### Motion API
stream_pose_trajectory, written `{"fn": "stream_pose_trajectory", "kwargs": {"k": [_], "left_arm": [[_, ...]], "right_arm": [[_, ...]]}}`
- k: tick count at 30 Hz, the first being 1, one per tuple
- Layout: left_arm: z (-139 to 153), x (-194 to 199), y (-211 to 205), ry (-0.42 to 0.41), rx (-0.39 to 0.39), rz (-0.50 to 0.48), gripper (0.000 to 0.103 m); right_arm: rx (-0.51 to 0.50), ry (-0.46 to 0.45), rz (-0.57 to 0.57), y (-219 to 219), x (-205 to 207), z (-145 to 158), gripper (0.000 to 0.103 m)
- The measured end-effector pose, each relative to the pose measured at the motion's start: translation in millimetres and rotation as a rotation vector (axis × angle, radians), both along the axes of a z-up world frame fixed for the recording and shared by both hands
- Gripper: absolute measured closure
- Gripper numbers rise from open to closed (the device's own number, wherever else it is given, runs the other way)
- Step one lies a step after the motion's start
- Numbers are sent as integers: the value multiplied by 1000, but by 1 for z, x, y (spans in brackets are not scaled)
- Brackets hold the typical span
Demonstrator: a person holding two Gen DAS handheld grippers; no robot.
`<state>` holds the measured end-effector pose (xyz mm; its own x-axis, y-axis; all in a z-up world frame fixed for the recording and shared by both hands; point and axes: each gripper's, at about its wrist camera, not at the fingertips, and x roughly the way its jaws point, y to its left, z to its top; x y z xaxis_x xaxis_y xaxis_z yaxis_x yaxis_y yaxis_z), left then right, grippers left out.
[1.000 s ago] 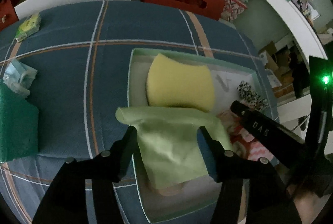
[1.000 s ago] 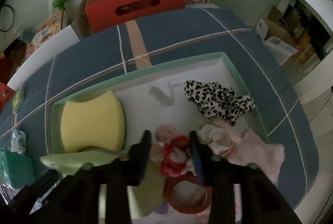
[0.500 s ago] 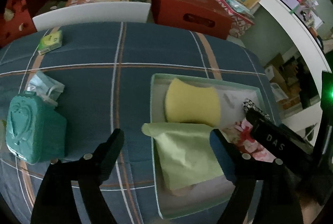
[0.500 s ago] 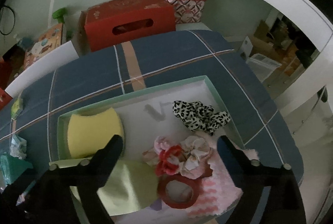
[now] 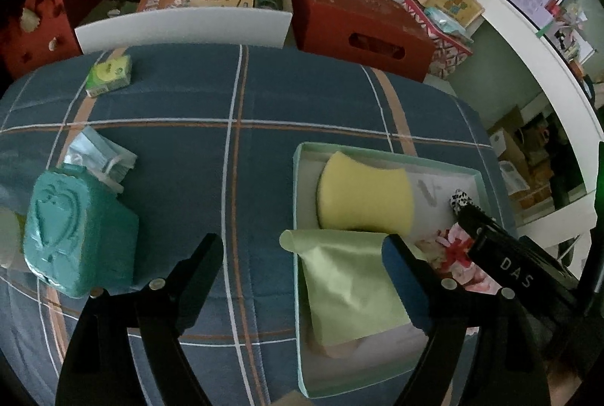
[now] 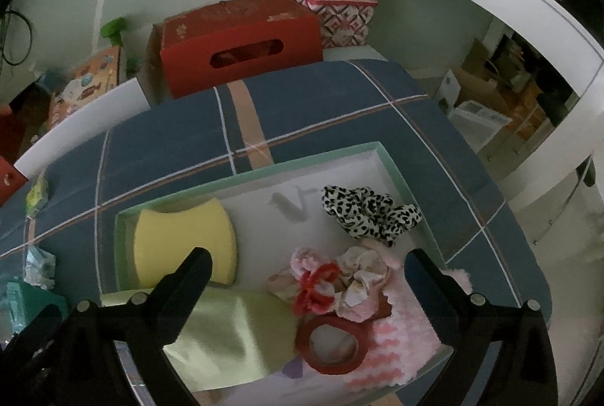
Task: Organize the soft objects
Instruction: 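Withdraw both open tools from the tray toward the blue face mask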
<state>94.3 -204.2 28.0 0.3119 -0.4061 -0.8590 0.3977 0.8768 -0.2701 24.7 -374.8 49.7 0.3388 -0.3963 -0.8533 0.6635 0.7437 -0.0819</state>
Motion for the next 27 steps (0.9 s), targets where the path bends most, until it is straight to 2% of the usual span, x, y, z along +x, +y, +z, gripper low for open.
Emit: {"fn": "stream_pose_trajectory", "kwargs": {"k": [5,10,18,27], "left_arm": [[15,1,10,-50,13,26,17],[27,4,27,-80,5,61,17],[44,15,74,-113,-26,156,17],[54,31,131,-111,-64,278,17]], "right_arm": [[-16,-32,30,13,5,11,0],[19,-69,94,32,14,15,0],[31,-77,192,67,33,13,0],[64,-99,288,104,50,11,0]]}}
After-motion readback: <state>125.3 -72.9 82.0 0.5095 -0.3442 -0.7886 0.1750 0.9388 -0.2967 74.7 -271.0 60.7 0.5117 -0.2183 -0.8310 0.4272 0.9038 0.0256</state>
